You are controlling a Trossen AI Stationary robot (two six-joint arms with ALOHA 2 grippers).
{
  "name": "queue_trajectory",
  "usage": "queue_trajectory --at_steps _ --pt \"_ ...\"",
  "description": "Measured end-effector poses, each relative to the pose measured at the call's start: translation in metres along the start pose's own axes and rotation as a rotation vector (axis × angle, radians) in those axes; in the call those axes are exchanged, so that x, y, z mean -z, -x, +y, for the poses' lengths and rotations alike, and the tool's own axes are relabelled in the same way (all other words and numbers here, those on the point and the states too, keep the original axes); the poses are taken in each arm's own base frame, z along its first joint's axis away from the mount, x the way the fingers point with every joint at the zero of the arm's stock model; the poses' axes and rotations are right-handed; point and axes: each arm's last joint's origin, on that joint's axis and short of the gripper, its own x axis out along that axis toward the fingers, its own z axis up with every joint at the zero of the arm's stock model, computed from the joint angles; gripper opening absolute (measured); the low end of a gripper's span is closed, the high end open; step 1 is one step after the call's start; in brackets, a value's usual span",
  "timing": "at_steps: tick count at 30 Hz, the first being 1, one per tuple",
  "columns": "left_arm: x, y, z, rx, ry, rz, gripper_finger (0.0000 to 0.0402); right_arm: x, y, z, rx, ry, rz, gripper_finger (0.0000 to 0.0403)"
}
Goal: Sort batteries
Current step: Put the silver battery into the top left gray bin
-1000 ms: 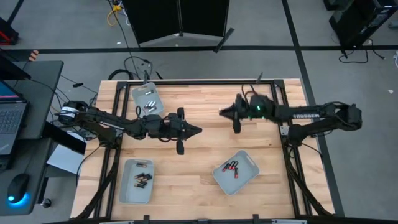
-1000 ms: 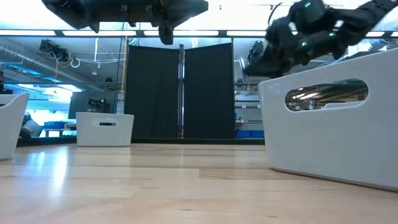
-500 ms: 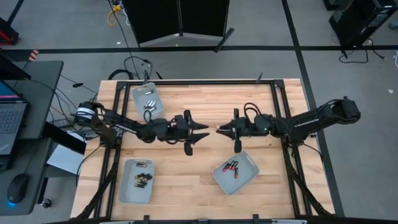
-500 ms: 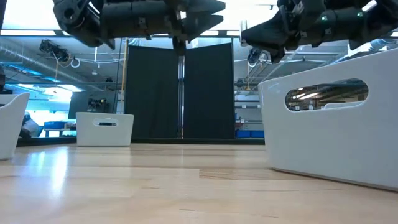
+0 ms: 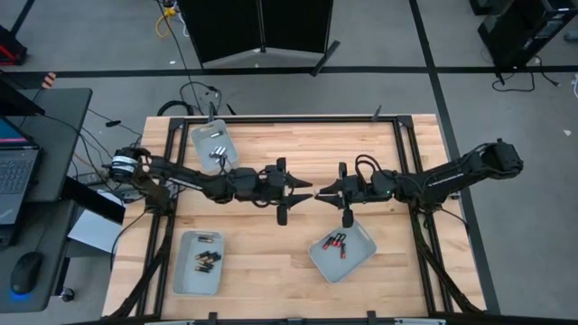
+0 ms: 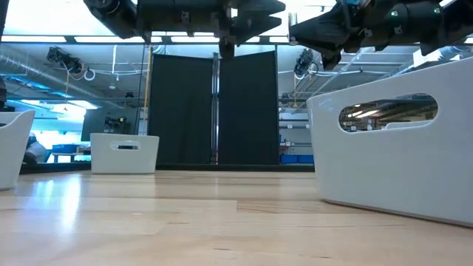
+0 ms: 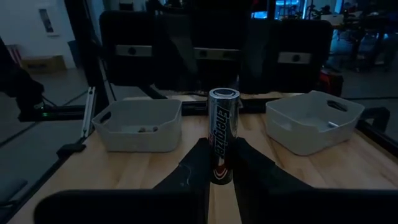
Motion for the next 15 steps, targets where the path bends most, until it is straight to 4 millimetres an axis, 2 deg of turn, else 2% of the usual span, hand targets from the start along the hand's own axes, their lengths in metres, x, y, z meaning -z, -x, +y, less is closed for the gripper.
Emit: queue_trajectory --at_steps 8,15 --pt "-0.005 -0.007 -0.003 0.052 -0.003 -0.002 0.0155 0.000 0.000 0.003 -0.011 0.009 -0.002 0.0054" --pt "0.005 -0.024 -0.004 0.080 0.002 0.032 0.0155 0.000 0.001 0.006 -0.021 0.013 0.001 0.0054"
